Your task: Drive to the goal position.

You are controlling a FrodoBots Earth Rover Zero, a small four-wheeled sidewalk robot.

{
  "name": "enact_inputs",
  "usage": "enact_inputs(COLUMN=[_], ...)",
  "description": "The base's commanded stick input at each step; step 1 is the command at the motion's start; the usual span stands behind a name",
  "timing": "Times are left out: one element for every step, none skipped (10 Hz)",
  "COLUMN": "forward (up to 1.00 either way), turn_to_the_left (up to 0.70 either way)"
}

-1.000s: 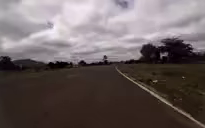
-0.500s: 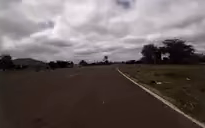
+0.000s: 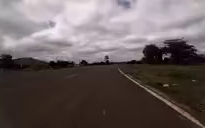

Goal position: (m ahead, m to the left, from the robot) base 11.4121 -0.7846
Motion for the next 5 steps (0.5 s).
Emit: enact_inputs(forward=[0.60, 0.60, 0.60, 0.60, 0.60], turn_to_the_left=[0.00, 0.00, 0.00, -0.15, -0.15])
